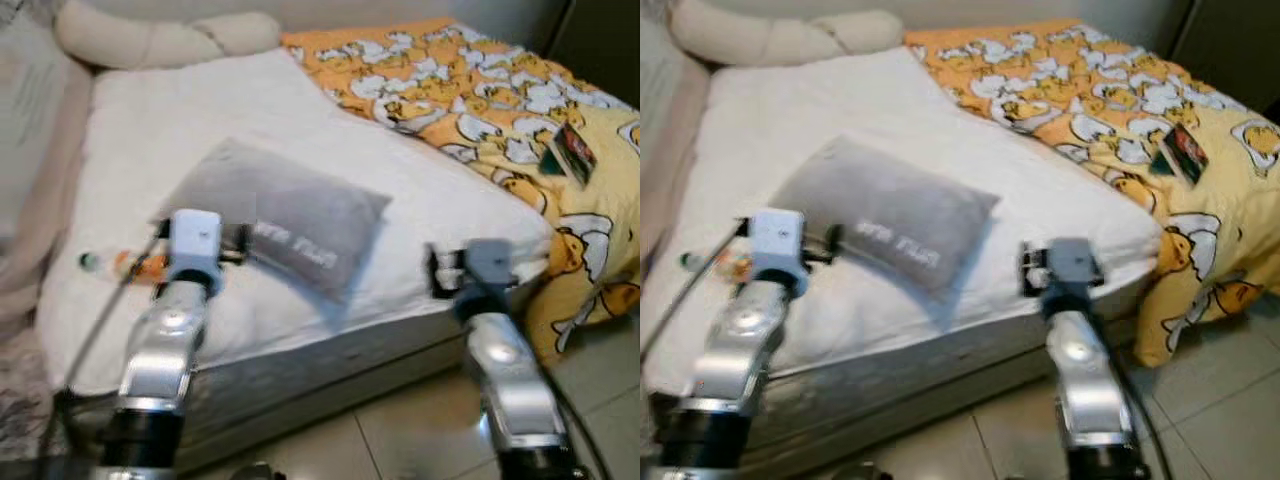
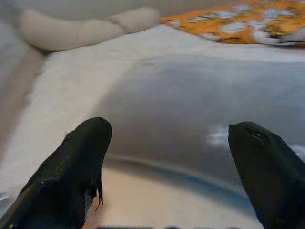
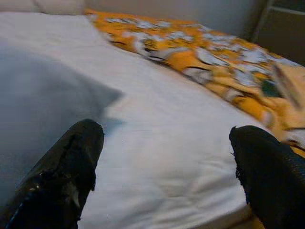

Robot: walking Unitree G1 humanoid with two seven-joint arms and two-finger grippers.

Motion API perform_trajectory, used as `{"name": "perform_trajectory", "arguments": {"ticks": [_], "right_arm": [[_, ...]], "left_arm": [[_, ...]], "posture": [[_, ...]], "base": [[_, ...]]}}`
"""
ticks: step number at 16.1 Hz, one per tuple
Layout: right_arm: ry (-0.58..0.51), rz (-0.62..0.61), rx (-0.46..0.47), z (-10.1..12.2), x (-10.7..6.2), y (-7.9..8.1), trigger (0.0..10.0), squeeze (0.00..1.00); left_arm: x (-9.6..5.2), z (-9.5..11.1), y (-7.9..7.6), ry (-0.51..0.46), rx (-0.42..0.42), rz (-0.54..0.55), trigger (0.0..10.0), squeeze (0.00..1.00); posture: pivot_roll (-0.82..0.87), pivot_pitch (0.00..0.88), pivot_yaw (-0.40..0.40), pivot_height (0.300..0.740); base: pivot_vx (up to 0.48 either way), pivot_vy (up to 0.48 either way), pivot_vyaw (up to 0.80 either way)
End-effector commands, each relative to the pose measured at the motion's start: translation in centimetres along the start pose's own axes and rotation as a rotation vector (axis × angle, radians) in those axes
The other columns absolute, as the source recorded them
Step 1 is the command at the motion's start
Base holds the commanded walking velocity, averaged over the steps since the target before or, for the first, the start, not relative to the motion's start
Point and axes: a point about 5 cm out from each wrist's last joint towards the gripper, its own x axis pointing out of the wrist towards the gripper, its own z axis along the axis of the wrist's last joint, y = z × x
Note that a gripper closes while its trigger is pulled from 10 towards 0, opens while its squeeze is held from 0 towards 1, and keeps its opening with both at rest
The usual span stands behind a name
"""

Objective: Clean up the room

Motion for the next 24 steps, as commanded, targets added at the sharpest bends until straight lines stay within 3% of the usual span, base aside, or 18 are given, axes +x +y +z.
{"name": "perform_trajectory", "arguments": {"ticks": [1, 5, 7, 17, 24], "right_arm": [[-0.013, -0.022, -0.032, 0.4, 0.2, -1.0, 10.0, 0.00], [-0.014, -0.011, -0.044, 0.4, 0.1, -0.8, 10.0, 0.00], [-0.022, 0.016, -0.087, 0.6, 0.1, -0.7, 10.0, 0.00], [-0.024, 0.035, -0.091, 0.6, 0.1, -0.7, 10.0, 0.00], [-0.016, 0.041, -0.085, 0.5, 0.3, -0.6, 10.0, 0.00]], "left_arm": [[0.1, 0.2, -0.5, -0.007, 0.001, -0.010, 10.0, 0.00], [-0.1, 0.3, -0.8, -0.022, 0.021, -0.016, 10.0, 0.00], [-0.1, 0.2, -0.9, -0.018, -0.004, -0.005, 10.0, 0.00], [-0.7, -1.1, -2.0, 0.011, -0.038, -0.052, 10.0, 0.00], [-0.4, -0.1, -2.1, -0.027, -0.057, -0.081, 10.0, 0.00]], "posture": [[0.02, 0.000, 0.017, 0.740], [0.01, 0.000, 0.019, 0.740], [0.01, 0.000, 0.019, 0.740], [0.00, 0.000, 0.024, 0.740], [0.02, 0.000, 0.016, 0.740]], "base": [[0.000, 0.000, 0.00], [0.000, 0.000, 0.00], [0.000, 0.000, 0.80], [0.000, 0.000, 0.80], [0.000, 0.000, 0.80]]}}
